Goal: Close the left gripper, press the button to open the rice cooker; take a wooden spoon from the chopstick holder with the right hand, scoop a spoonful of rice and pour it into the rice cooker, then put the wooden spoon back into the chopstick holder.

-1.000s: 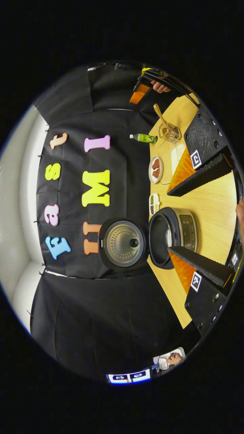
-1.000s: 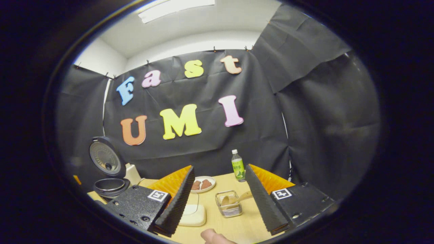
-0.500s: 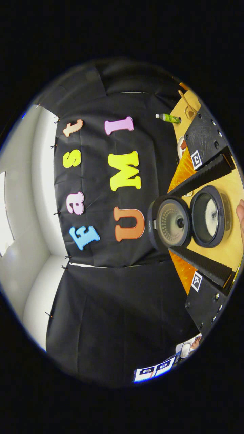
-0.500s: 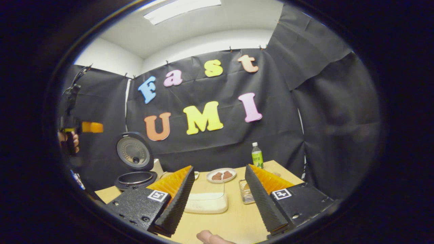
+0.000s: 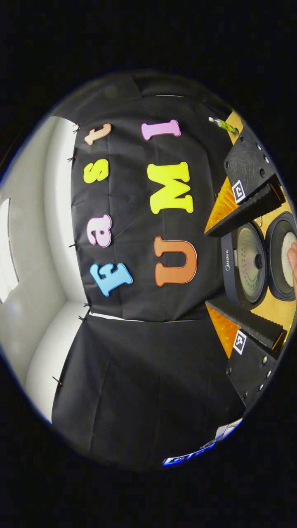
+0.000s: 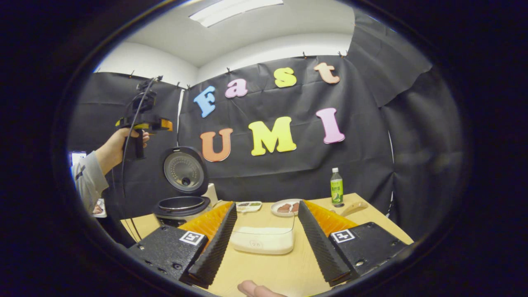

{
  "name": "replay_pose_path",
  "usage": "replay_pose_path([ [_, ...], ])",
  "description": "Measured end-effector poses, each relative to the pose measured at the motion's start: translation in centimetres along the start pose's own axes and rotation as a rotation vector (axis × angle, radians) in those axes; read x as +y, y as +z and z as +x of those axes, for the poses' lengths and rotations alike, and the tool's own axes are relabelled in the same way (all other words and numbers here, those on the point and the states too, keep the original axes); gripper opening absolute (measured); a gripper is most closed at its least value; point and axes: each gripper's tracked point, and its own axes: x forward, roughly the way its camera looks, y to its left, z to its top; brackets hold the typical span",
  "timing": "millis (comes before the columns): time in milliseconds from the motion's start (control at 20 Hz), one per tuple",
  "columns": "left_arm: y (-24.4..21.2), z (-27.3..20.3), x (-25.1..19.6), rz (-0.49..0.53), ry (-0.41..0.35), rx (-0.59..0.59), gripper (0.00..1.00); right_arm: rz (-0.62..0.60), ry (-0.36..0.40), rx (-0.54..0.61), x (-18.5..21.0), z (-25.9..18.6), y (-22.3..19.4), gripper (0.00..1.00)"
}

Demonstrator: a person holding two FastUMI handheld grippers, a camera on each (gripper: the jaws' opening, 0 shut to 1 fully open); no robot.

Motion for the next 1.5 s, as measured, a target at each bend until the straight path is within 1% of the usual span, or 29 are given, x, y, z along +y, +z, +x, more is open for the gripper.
replay_pose_path([
  [150,-1.5,3.6,-0.3,-0.009,-0.001,0.045,0.95,0.031,0.049,-0.034,0.1,0.4,0.1,0.96],
  [250,-3.0,5.5,-0.2,-0.012,0.022,0.083,0.95,0.027,0.054,-0.029,-0.5,0.7,-0.3,0.96],
  [350,-4.2,7.1,-0.5,-0.027,0.025,0.124,0.96,0.027,0.063,-0.026,-0.6,1.2,-0.5,0.96],
  [500,-5.9,8.3,-0.1,-0.005,0.052,0.166,0.95,0.033,0.060,-0.020,-1.2,1.8,-0.7,0.96],
  [550,-6.5,8.4,-0.1,-0.007,0.049,0.188,0.96,0.037,0.059,-0.019,-1.2,1.9,-0.8,0.96],
  [600,-6.2,8.4,-0.2,-0.022,0.042,0.180,0.96,0.040,0.063,-0.014,-1.1,2.0,-0.9,0.96],
  [650,-6.8,8.2,-0.2,-0.033,0.045,0.204,0.98,0.045,0.067,-0.011,-1.0,1.9,-1.0,0.96],
  [850,-7.1,6.5,-0.6,-0.037,0.056,0.247,1.00,0.063,0.078,0.012,-0.3,1.4,-1.2,0.96],
  [1050,-7.4,4.1,-0.9,-0.034,0.052,0.246,1.00,0.098,0.120,0.044,1.9,-0.2,-1.4,0.96],
  [1200,-8.1,2.4,-1.2,-0.032,0.058,0.250,1.00,0.100,0.129,0.073,3.1,-1.6,-1.6,0.96],
  [1250,-8.8,1.8,-1.3,-0.031,0.060,0.265,1.00,0.099,0.126,0.084,3.3,-2.1,-1.6,0.96],
  [1300,-10.1,1.3,-1.6,-0.032,0.045,0.306,1.00,0.098,0.126,0.094,3.6,-2.6,-1.5,0.96],
  [1400,-14.0,-0.9,-1.9,-0.048,0.057,0.423,1.00,0.091,0.121,0.111,4.2,-3.7,-1.2,0.96],
  [1450,-15.4,-1.9,-2.1,-0.055,0.041,0.445,0.99,0.083,0.112,0.108,4.4,-4.2,-0.8,0.96],
  [1500,-15.9,-2.3,-2.2,-0.060,0.023,0.431,0.99,0.070,0.100,0.103,4.6,-4.7,-0.5,0.96],
])
